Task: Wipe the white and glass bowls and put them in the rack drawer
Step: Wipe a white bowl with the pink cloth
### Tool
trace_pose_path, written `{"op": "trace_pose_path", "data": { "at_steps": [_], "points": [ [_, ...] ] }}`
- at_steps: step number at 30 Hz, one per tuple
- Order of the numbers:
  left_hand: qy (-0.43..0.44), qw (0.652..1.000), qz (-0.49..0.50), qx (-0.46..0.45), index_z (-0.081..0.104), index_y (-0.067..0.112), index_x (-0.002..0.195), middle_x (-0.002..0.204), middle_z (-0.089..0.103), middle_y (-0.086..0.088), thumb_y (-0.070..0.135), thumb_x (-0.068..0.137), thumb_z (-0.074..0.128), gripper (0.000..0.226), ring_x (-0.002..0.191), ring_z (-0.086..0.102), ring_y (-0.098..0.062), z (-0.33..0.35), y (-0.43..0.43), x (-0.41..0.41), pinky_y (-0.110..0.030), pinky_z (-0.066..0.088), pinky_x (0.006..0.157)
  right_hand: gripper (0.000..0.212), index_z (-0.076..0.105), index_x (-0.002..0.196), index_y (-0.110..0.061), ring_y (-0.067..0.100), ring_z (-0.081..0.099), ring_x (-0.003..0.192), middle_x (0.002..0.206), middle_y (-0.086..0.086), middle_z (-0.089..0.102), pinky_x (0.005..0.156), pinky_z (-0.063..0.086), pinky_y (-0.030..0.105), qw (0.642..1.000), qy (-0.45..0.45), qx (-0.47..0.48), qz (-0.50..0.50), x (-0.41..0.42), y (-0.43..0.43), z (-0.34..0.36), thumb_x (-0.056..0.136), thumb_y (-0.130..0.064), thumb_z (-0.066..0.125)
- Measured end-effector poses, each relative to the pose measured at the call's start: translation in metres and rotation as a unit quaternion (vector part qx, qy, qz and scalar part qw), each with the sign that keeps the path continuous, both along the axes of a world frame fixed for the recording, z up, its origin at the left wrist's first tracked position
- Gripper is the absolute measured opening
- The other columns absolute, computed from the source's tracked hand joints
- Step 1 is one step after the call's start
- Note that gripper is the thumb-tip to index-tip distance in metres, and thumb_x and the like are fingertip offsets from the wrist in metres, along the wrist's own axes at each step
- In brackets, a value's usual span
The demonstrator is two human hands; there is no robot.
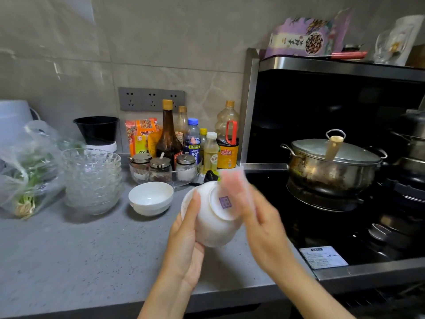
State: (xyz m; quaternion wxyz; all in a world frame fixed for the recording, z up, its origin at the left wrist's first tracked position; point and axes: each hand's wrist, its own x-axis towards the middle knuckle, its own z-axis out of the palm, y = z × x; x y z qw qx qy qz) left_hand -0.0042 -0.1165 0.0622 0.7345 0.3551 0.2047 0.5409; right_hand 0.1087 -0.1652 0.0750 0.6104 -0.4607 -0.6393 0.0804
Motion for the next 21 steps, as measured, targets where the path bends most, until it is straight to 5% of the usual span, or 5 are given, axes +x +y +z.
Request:
{"op": "trace_pose_path", "data": {
  "at_steps": [2, 4, 11, 16, 21],
  "points": [
    [-0.015, 1.0, 0.005, -0.002, 0.066, 0.015, 0.113, 0.103, 0.074, -0.004, 0.036, 0.082, 0.057, 0.038, 0.091, 0.07, -0.011, 0.001, -0.002, 0.003, -0.027, 0.057, 0.074, 0.043, 0.044, 0.142, -0.02, 0.012, 0.028, 0.143, 0.151, -0.005, 0.039, 0.116, 0.026, 0.031, 0.966, -0.241, 0.055, -0.069, -0.001, 0.006, -0.016, 0.102, -0.033, 0.033],
    [-0.027, 0.999, 0.028, -0.01, 0.069, 0.017, 0.1, 0.093, 0.076, -0.003, 0.034, 0.079, 0.059, 0.029, 0.079, 0.071, -0.009, 0.001, -0.001, 0.002, -0.024, 0.057, 0.063, 0.045, 0.038, 0.145, -0.012, 0.015, 0.027, 0.144, 0.153, 0.001, 0.034, 0.114, 0.03, 0.037, 0.933, -0.328, 0.094, -0.118, 0.008, 0.009, -0.025, 0.102, -0.028, 0.034],
    [-0.008, 0.999, 0.031, -0.005, 0.071, 0.019, 0.088, 0.086, 0.076, -0.004, 0.032, 0.084, 0.056, 0.02, 0.073, 0.072, -0.012, -0.001, -0.003, -0.004, -0.023, 0.057, 0.057, 0.043, 0.044, 0.141, -0.011, 0.014, 0.032, 0.141, 0.15, 0.002, 0.04, 0.114, 0.03, 0.036, 0.919, -0.36, 0.097, -0.128, 0.006, -0.006, -0.035, 0.102, -0.028, 0.036],
    [0.009, 1.0, 0.029, -0.001, 0.07, 0.017, 0.104, 0.104, 0.073, -0.008, 0.038, 0.078, 0.059, 0.035, 0.088, 0.07, -0.015, 0.003, -0.006, -0.002, -0.04, 0.052, 0.084, 0.041, 0.05, 0.137, -0.009, 0.014, 0.034, 0.141, 0.148, 0.004, 0.042, 0.112, 0.035, 0.04, 0.917, -0.354, 0.096, -0.157, 0.015, -0.002, -0.018, 0.102, -0.024, 0.034],
    [-0.013, 0.998, 0.055, -0.016, 0.068, 0.017, 0.103, 0.1, 0.074, -0.009, 0.039, 0.078, 0.058, 0.035, 0.084, 0.071, -0.015, 0.004, -0.002, -0.008, -0.037, 0.052, 0.078, 0.041, 0.049, 0.138, -0.011, 0.014, 0.034, 0.141, 0.148, 0.002, 0.042, 0.11, 0.037, 0.04, 0.92, -0.357, 0.086, -0.14, 0.009, -0.013, -0.033, 0.101, -0.025, 0.038]
  ]
}}
